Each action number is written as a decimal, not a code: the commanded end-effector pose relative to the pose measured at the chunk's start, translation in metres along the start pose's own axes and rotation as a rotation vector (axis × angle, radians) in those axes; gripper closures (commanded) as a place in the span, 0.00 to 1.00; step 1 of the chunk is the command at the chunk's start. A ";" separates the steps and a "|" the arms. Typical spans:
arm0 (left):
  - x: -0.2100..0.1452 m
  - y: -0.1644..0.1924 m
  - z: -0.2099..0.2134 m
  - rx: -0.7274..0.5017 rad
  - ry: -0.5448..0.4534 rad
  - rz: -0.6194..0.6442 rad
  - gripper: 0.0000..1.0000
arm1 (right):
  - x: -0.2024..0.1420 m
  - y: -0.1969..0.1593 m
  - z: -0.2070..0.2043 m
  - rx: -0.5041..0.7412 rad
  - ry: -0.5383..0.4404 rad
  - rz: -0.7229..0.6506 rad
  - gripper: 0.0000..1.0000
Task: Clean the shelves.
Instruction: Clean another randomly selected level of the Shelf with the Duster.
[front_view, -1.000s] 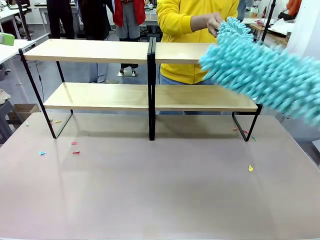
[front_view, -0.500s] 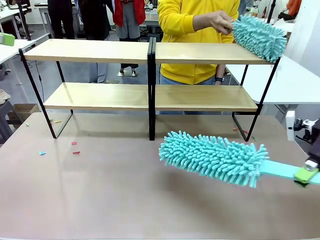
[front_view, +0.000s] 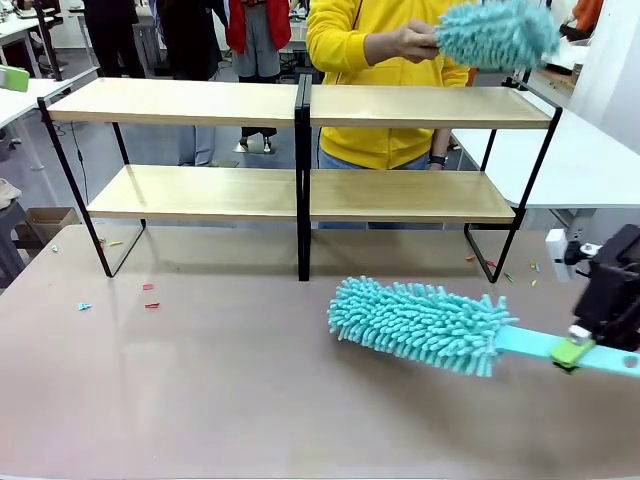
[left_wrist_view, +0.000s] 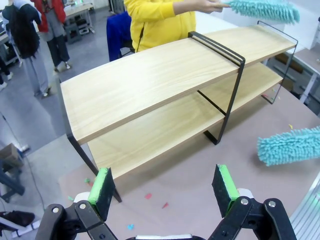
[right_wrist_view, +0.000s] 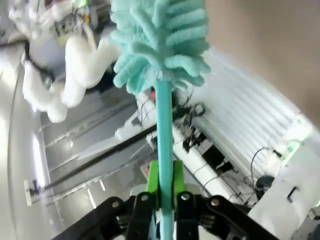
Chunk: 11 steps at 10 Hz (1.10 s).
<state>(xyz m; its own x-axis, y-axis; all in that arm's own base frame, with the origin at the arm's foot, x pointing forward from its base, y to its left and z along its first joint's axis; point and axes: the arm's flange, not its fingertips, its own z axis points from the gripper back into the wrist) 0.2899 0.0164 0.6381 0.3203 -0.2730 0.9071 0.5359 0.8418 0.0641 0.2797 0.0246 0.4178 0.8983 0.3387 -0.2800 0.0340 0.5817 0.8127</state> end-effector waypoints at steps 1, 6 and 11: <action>0.000 -0.001 0.000 0.004 0.001 0.001 0.00 | 0.034 -0.005 -0.010 -0.008 -0.072 -0.022 0.87; 0.000 -0.001 0.000 0.004 0.001 0.001 0.00 | 0.060 -0.039 0.013 0.025 -0.371 -0.027 0.87; 0.000 -0.001 0.000 0.004 0.001 0.001 0.00 | 0.103 -0.057 0.003 -0.104 -0.581 -0.118 0.87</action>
<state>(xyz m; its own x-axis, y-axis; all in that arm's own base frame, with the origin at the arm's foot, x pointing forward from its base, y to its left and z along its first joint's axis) 0.2899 0.0164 0.6381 0.3202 -0.2729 0.9072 0.5358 0.8419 0.0641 0.3770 0.0102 0.3503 0.9890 -0.1324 -0.0653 0.1365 0.6523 0.7456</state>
